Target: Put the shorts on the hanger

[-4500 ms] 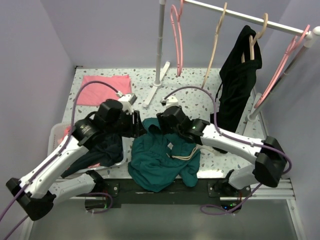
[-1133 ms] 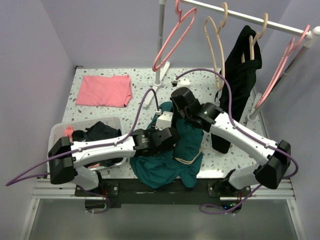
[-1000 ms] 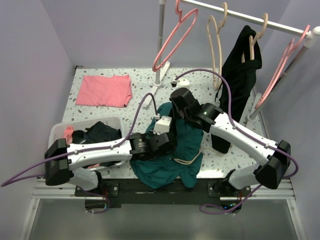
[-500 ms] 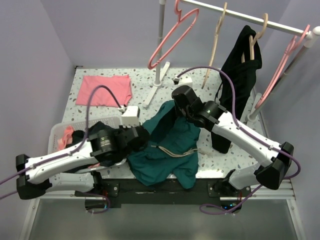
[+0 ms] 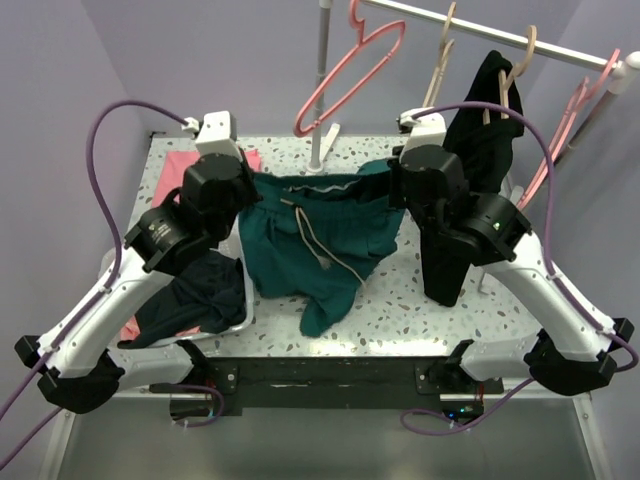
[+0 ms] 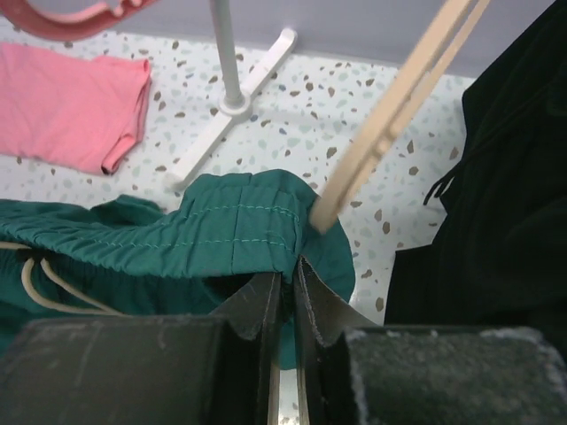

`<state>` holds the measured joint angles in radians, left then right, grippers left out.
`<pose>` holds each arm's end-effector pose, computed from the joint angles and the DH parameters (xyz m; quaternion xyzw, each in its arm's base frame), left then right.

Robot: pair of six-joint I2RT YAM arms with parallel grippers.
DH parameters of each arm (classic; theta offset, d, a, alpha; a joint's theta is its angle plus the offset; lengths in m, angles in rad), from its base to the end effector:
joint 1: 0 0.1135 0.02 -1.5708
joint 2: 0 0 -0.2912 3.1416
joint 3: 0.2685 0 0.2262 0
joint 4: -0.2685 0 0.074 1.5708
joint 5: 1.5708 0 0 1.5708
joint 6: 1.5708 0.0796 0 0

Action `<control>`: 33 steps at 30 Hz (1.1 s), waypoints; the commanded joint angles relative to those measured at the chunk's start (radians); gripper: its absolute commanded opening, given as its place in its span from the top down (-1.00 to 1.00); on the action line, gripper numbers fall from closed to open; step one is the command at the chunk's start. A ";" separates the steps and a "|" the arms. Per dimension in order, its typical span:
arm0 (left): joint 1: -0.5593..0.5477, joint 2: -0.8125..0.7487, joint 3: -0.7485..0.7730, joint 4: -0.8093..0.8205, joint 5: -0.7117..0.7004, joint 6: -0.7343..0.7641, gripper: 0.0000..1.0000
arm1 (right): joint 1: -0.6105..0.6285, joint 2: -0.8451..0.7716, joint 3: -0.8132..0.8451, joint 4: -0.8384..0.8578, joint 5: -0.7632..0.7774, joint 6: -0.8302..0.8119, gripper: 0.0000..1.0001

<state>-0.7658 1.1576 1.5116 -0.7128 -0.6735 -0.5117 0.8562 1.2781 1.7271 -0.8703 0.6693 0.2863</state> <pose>0.1889 -0.1128 0.4643 -0.0884 0.7934 -0.1025 0.5935 0.1886 0.1421 0.4853 -0.0515 0.8110 0.0457 0.5810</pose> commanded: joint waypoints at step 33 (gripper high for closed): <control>0.022 0.004 -0.630 0.369 0.514 -0.030 0.95 | -0.062 -0.019 -0.060 -0.079 -0.214 0.037 -0.29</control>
<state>-0.7509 1.1553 0.8047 -0.4099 -0.1944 -0.5404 0.7979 1.3174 1.5612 -0.9722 0.4751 0.3458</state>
